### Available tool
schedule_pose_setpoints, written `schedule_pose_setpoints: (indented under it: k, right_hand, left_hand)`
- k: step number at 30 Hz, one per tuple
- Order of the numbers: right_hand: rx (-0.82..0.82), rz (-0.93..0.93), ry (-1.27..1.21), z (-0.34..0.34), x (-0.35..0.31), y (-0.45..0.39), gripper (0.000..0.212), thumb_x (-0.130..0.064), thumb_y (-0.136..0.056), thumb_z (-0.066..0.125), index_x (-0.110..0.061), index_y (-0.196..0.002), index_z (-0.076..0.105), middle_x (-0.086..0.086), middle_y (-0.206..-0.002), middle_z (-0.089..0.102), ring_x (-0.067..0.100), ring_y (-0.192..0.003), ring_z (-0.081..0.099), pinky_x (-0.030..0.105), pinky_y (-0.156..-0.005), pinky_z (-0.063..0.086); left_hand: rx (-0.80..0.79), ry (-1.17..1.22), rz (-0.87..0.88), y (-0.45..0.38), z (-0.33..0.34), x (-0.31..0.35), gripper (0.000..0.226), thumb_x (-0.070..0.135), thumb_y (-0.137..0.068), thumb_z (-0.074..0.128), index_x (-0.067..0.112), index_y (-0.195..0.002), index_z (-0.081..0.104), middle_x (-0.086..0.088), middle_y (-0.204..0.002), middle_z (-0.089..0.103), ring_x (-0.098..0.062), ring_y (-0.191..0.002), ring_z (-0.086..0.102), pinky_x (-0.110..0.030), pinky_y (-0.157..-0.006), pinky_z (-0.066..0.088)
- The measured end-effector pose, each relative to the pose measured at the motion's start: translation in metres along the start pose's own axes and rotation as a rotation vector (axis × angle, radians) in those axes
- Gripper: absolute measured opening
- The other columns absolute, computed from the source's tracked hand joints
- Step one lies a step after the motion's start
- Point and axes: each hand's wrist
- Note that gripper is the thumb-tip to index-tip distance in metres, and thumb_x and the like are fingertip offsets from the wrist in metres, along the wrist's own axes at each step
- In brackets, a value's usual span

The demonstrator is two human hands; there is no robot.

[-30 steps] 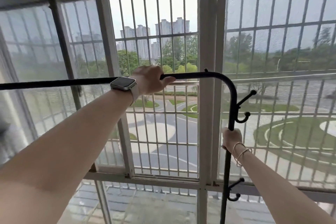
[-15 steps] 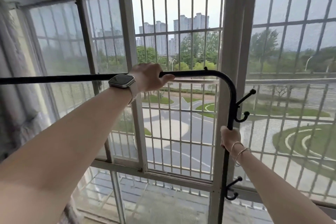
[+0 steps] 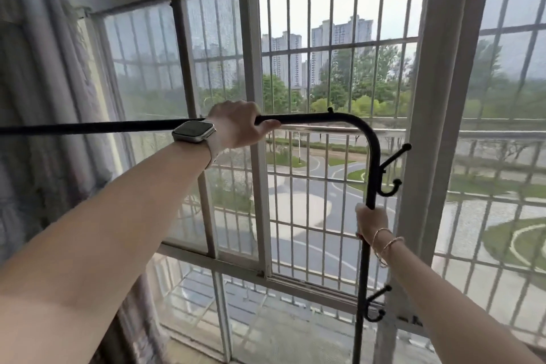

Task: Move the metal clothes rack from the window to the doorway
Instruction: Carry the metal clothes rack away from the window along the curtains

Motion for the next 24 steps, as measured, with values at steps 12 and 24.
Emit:
schedule_pose_setpoints:
  k: [12, 24]
  right_hand:
    - [-0.066, -0.006, 0.053, 0.071, -0.009, 0.0, 0.018, -0.016, -0.089, 0.046, -0.005, -0.075, 0.05, 0.008, -0.064, 0.047, 0.022, -0.056, 0.045, 0.034, -0.054, 0.041]
    - [-0.128, -0.011, 0.113, 0.144, -0.017, 0.002, 0.019, -0.026, -0.089, 0.047, -0.007, -0.092, 0.051, 0.016, -0.091, 0.054, 0.027, -0.076, 0.05, 0.029, -0.058, 0.04]
  left_hand:
    - [-0.033, -0.027, -0.007, -0.001, 0.02, -0.069, 0.06, 0.072, -0.086, 0.027, 0.021, -0.064, 0.051, 0.005, -0.049, 0.042, -0.013, -0.039, 0.043, -0.022, -0.046, 0.043]
    - [0.002, -0.047, -0.032, 0.012, 0.029, -0.132, 0.067, 0.071, -0.086, 0.028, 0.013, -0.07, 0.059, 0.003, -0.05, 0.046, -0.015, -0.043, 0.047, -0.025, -0.055, 0.044]
Point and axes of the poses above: each hand's wrist, its own y-axis away from the middle knuckle, its own z-axis out of the palm, x = y × z
